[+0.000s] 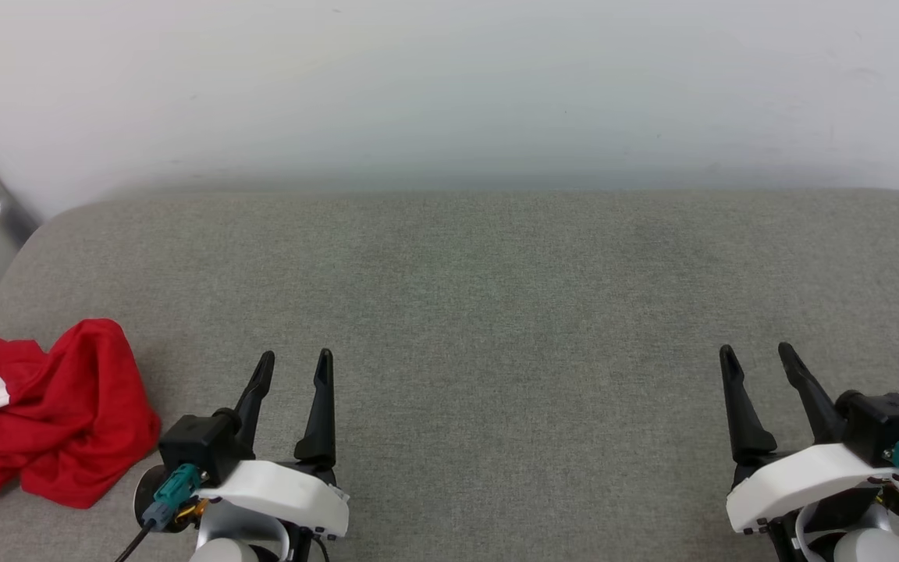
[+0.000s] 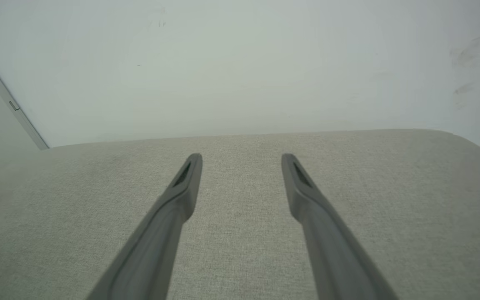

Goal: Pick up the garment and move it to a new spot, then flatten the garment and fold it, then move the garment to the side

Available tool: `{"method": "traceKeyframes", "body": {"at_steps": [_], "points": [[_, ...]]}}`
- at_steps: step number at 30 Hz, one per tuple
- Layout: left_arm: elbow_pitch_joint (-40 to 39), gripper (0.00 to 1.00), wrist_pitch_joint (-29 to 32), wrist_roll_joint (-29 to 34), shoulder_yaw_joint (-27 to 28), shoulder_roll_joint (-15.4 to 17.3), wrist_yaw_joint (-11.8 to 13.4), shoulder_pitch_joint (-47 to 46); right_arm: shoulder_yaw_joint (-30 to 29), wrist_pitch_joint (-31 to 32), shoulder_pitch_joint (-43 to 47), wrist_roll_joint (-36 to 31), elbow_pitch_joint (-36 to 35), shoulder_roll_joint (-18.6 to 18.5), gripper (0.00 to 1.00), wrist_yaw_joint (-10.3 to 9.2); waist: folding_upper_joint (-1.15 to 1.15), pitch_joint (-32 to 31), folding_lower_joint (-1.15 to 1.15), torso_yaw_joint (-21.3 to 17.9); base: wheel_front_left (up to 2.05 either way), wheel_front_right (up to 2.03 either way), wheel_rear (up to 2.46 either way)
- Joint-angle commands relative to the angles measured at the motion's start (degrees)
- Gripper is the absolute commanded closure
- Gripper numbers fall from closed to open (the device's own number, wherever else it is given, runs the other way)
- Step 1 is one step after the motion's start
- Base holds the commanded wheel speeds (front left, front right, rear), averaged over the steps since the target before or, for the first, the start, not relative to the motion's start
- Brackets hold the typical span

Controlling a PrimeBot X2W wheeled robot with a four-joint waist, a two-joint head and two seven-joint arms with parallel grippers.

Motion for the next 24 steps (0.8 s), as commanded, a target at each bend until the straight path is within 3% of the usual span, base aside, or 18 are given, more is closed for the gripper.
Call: {"method": "traceKeyframes", "body": {"at_steps": [1, 24], "points": [[-0.1, 0.0, -0.5, 1.4, -0.1, 0.2, 0.3, -0.5, 0.0, -0.4, 0.3, -1.6, -0.6, 0.1, 0.0, 0.12, 0.0, 0.0, 0.0, 0.0, 0.0, 0.0, 0.0], [1.7, 0.0, -3.1, 7.6, -1.3, 0.2, 0.8, -0.7, -1.0, -1.5, 1.2, -10.8, -1.3, 0.5, 0.0, 0.07, 0.0, -0.1, 0.0, 0.4, 0.0, 0.0, 0.0]]}}
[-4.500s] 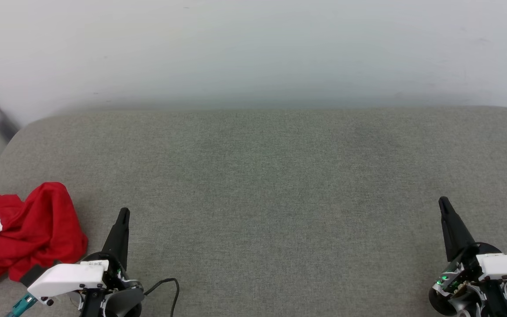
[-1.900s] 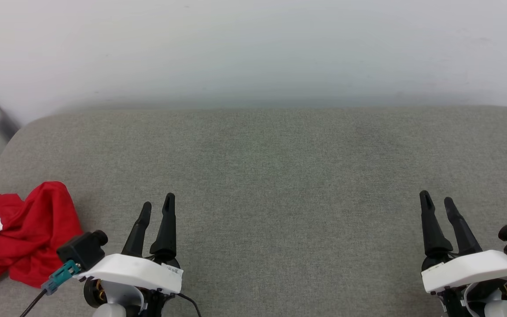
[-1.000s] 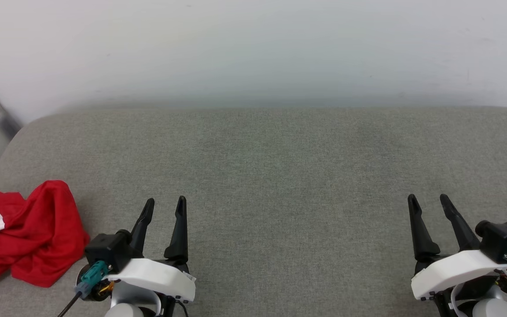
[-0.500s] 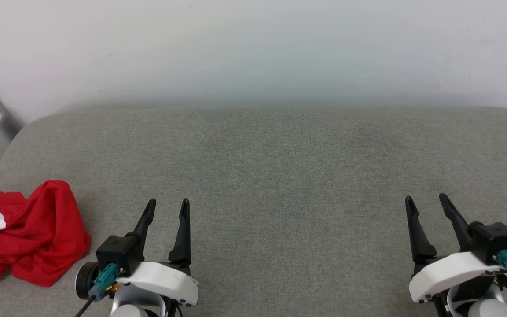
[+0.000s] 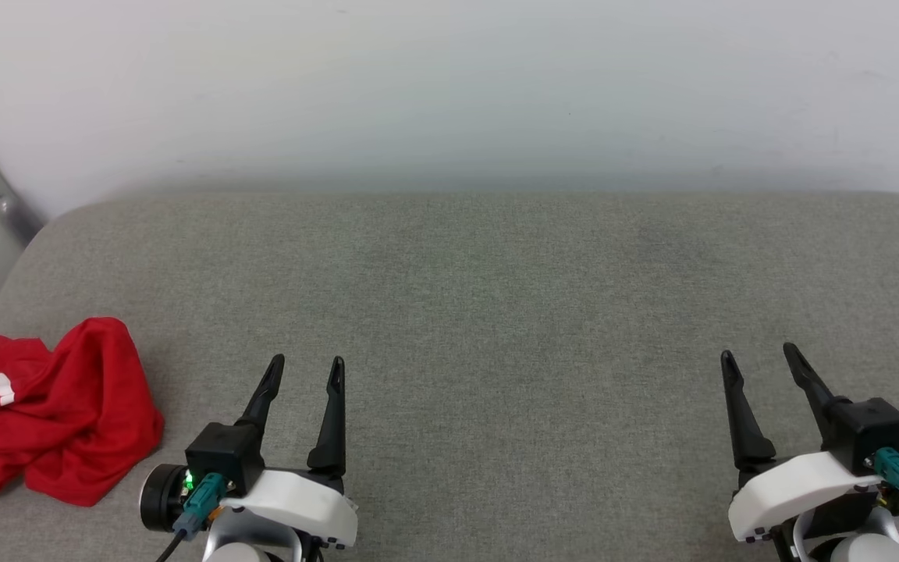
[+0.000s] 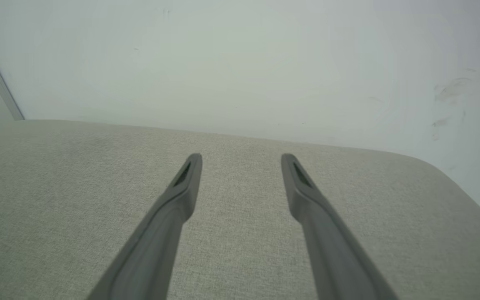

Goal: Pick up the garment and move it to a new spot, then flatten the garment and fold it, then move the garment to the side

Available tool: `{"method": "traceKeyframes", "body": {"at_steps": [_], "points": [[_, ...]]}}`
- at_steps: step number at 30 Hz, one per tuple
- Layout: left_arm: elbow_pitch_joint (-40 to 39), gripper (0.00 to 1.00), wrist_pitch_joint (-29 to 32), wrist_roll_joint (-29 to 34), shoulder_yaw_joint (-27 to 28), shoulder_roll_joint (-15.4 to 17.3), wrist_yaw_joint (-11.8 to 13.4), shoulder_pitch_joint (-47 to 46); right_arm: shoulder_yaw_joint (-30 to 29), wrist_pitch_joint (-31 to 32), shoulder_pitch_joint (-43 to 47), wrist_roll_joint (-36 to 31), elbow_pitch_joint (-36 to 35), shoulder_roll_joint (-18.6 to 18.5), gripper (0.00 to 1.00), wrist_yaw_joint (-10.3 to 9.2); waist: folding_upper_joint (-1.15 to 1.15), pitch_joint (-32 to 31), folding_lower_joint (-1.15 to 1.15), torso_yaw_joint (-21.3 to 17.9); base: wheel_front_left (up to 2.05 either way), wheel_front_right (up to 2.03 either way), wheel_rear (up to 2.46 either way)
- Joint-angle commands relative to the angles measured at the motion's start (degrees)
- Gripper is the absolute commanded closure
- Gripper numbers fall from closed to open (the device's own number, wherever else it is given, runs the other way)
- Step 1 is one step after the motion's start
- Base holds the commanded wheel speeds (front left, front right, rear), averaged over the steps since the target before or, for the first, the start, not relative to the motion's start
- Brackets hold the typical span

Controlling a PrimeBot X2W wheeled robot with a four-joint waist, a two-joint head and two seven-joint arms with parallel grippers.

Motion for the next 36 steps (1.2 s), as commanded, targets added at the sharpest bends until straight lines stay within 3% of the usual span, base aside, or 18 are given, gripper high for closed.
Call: {"method": "traceKeyframes", "body": {"at_steps": [1, 26, 31, 36], "points": [[0.2, 0.0, -0.5, 0.9, -0.2, 0.2, 0.3, -0.6, -0.1, -0.5, 0.5, -1.3, -0.4, 0.2, 0.0, -0.02, 0.0, 0.0, 0.0, 0.0, 0.0, 0.0, 0.0], [1.9, 0.0, -1.3, 0.9, -0.8, 0.2, 0.6, -1.0, -0.7, -1.5, 0.5, -1.1, 0.5, 0.2, 0.0, -0.02, 0.0, -0.2, 0.0, 0.4, 0.0, 0.0, 0.0], [2.2, 0.0, -1.3, 0.6, -0.7, 0.2, 0.8, -1.4, -0.7, -1.6, 0.5, -1.4, 0.2, 0.2, 0.0, -0.02, 0.0, 0.0, 0.0, 2.2, 0.0, 0.0, 0.0], [2.4, 0.0, -1.3, 0.4, -0.6, 0.2, 1.0, -2.0, 0.1, -1.3, 0.9, -1.5, -0.3, 0.2, 0.0, -0.02, 0.0, 0.0, 0.0, 6.4, 0.0, 0.0, 0.0]]}}
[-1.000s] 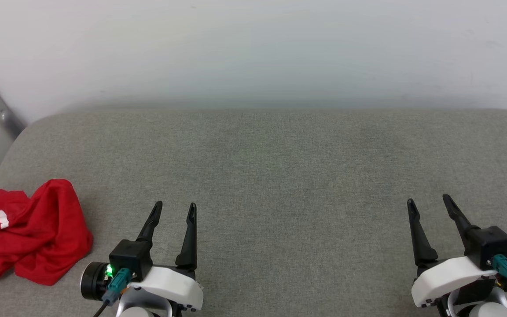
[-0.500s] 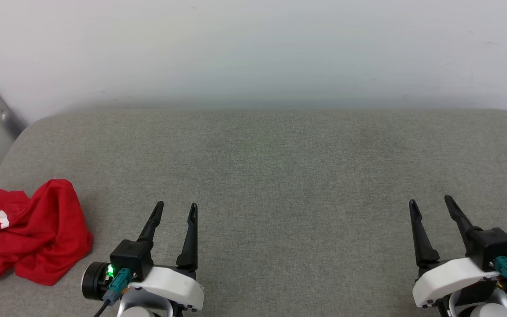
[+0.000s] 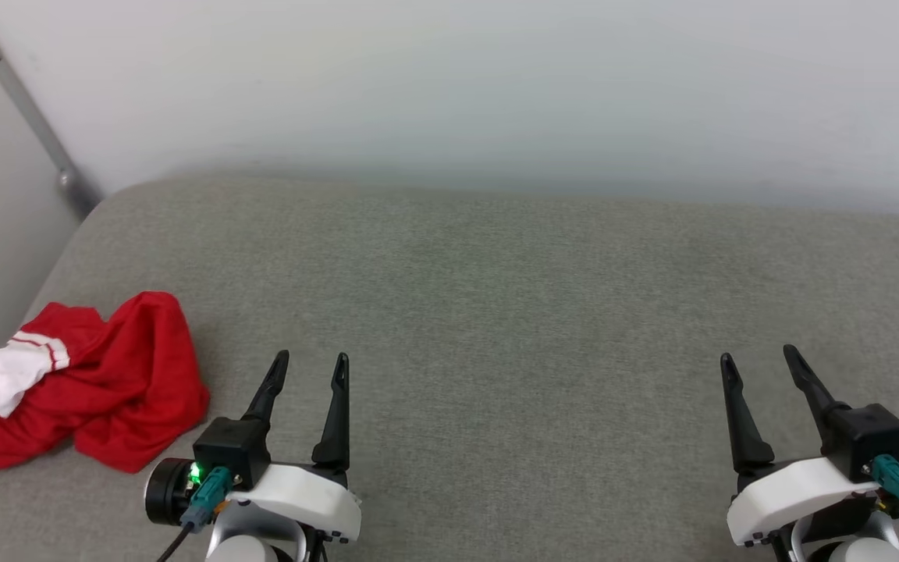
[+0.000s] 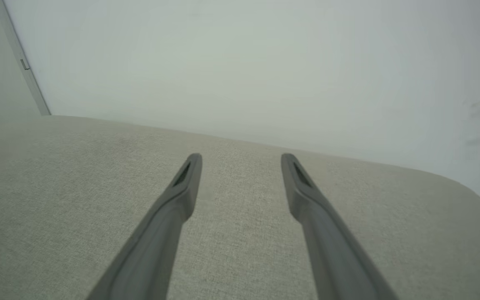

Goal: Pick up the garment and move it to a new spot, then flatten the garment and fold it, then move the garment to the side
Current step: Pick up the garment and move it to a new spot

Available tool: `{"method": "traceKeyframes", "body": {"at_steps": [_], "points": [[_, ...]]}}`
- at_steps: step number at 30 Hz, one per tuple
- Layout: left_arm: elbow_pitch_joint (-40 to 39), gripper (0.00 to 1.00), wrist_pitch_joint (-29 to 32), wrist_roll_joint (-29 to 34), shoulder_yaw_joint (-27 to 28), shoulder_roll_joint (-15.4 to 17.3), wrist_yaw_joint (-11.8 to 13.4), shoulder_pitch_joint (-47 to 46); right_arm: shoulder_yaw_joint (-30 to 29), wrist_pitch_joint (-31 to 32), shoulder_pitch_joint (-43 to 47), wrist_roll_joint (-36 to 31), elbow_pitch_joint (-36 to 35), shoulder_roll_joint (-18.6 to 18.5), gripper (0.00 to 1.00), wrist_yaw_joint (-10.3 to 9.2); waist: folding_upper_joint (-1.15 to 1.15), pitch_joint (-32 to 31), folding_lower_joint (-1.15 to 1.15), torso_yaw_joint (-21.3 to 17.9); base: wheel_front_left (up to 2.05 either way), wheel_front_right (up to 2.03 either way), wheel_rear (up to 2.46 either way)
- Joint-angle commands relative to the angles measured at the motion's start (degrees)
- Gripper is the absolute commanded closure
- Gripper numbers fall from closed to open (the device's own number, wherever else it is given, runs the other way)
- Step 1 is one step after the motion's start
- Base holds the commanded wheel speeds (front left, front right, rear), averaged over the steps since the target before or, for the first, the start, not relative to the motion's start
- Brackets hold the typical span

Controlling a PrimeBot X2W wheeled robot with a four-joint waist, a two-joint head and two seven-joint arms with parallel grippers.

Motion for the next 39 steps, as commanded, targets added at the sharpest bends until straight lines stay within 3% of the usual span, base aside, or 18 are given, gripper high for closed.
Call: {"method": "traceKeyframes", "body": {"at_steps": [1, 15, 21, 26, 39], "points": [[0.1, 0.0, -0.2, -0.1, 0.1, 0.1, 0.1, -0.6, 0.1, 0.1, 0.3, -0.1, -0.2, 0.2, 0.0, -0.02, 0.0, 0.0, 0.0, 2.4, 0.0, 0.0, 0.0], [-0.1, 0.0, -0.1, 0.3, 3.5, 0.1, 1.0, 0.3, 4.7, 0.3, -1.3, 0.1, -1.0, 0.1, 0.0, -0.02, 0.0, 0.7, 0.0, 18.6, 0.0, 0.0, 0.0], [-0.7, 0.0, -0.1, 0.0, 5.1, 0.1, 1.4, 1.0, 6.6, 0.4, -1.8, 0.5, -0.9, 0.1, 0.0, -0.02, 0.0, 1.0, 0.0, 23.5, 0.0, 0.0, 0.0], [-1.6, 0.0, -0.1, 1.0, 5.8, 0.1, 1.4, 1.6, 7.5, 0.8, -2.5, 0.4, -0.9, 0.1, 0.0, -0.02, 0.0, 1.5, 0.0, 25.1, 0.0, 0.0, 0.0], [-2.3, 0.0, -0.2, -1.1, 6.2, 0.1, 1.2, -0.8, 7.4, 1.2, -3.8, 0.0, -0.9, 0.1, 0.0, -0.02, 0.0, 3.2, 0.0, 24.9, 0.0, 0.0, 0.0]]}}
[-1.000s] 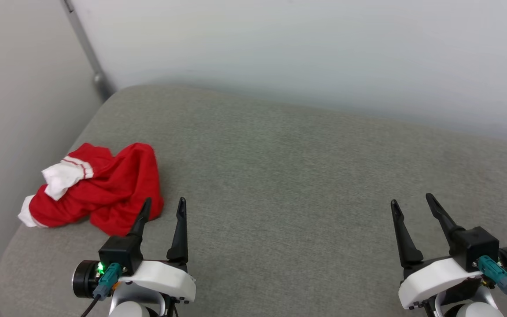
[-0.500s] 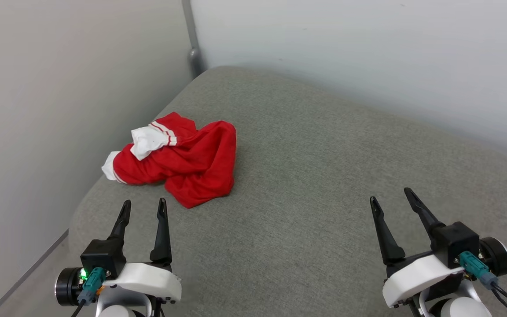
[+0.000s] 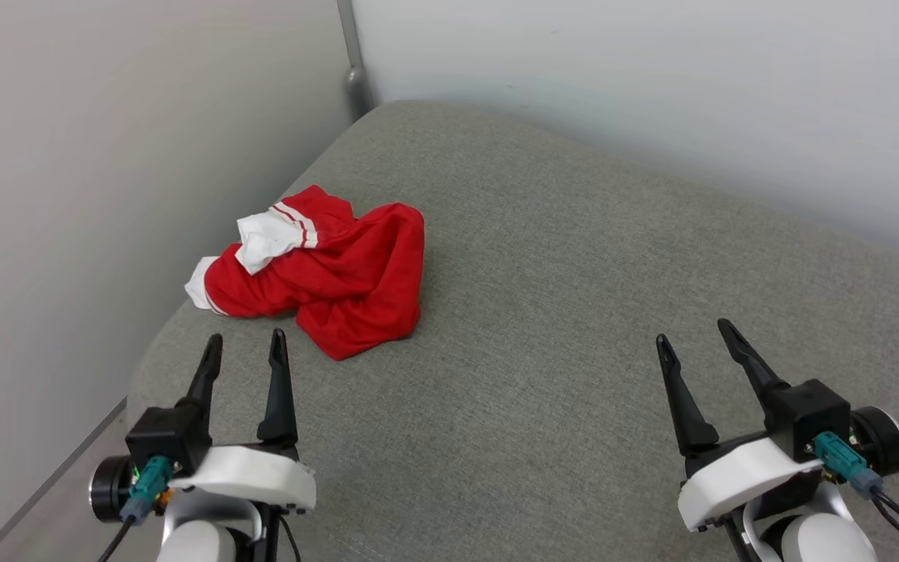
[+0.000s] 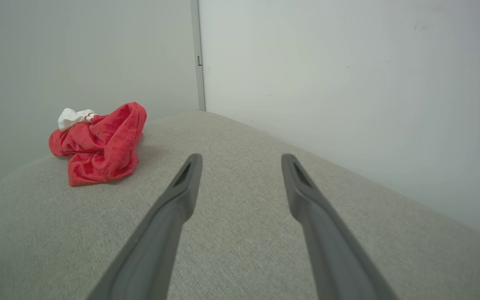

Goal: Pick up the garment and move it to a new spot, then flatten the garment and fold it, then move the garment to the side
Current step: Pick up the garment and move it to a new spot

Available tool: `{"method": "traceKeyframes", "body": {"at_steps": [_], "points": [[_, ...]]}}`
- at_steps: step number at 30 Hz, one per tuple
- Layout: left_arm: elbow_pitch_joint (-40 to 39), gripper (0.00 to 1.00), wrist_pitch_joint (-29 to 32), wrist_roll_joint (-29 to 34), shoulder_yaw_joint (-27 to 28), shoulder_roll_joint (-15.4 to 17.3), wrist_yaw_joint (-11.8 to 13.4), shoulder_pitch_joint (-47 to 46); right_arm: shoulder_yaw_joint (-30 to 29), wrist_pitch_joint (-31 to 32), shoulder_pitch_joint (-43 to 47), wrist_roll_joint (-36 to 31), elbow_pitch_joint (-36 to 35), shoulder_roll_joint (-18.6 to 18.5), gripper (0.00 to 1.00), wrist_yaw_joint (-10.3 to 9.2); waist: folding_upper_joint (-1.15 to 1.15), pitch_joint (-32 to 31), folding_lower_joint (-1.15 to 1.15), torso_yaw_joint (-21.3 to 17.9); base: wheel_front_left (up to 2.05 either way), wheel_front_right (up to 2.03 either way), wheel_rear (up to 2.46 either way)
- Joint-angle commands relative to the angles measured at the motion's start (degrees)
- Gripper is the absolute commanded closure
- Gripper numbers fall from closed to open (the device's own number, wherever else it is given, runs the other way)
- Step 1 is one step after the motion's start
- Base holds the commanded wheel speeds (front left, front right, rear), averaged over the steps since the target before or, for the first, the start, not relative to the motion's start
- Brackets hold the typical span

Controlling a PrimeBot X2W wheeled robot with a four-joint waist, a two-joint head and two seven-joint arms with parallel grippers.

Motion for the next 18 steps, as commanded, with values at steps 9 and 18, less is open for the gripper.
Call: {"method": "traceKeyframes", "body": {"at_steps": [9, 18], "points": [[2.7, 0.0, 1.0, -1.4, 3.9, 4.4, -2.0, -17.6, 1.0, 1.9, -4.2, -0.7, -3.2, -1.5, 0.0, -0.02, 0.0, 8.4, 0.0, -6.8, 0.0, 0.0, 0.0], [6.0, 0.0, 23.0, -6.8, 7.9, 15.7, -4.2, -32.5, -0.2, 1.4, -7.9, 0.6, -5.1, -3.4, 0.0, -0.02, 0.0, 19.9, 0.0, -15.8, 0.0, 0.0, 0.0]]}}
